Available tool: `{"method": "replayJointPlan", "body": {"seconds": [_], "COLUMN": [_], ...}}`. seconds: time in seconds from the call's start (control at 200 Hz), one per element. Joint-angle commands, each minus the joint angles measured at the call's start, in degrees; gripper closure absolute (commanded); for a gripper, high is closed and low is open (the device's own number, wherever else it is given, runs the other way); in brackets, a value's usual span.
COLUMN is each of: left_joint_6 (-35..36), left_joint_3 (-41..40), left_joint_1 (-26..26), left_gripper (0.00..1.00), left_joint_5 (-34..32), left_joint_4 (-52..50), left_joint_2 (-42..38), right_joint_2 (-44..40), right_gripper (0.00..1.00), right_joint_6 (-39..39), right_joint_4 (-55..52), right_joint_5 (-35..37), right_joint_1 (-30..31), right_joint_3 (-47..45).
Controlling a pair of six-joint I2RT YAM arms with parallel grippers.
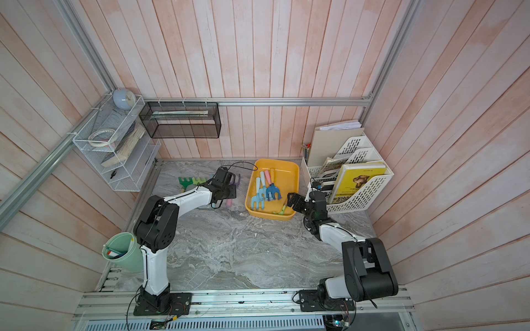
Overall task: Take the hand rake out of the storage box
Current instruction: Place the rake at the center of the board.
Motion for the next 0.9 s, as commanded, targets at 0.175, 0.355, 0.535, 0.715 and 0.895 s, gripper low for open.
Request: {"method": "replayJointPlan", "body": {"seconds": [0.175, 0.355, 0.535, 0.715, 0.895], "left_joint_6": [0.2, 0.6, 5.8, 5.8, 3.1], "left_joint_3": [-1.4, -2.0, 4.9, 8.4, 6.2], "left_joint_1": [1.2, 0.4, -2.3, -3.1, -3.1], "left_gripper": [0.47, 0.4, 0.29, 0.5, 0.7], "left_joint_5": [1.4, 1.2, -3.0, -7.5, -7.3], "left_joint_4": [-0.1, 0.2, -5.9, -10.3, -9.8], "left_joint_2": [1.4, 0.8, 5.8, 9.5, 8.4], "right_joint_2": [1.0, 1.3, 0.9, 0.8, 1.1], "right_gripper": [0.07, 0.08, 0.07, 0.07, 0.07], "right_joint_6": [-0.1, 0.0, 0.1, 0.0, 0.1], "right_joint_4": [0.2, 0.5, 0.5, 0.5, 0.7], "right_joint_5": [-0.2, -0.7, -0.8, -0.6, -0.8], "right_joint_1": [-0.2, -0.2, -0.2, -0.2, -0.2], "right_joint_3": [0.0, 0.1, 0.0, -0.1, 0.0]}}
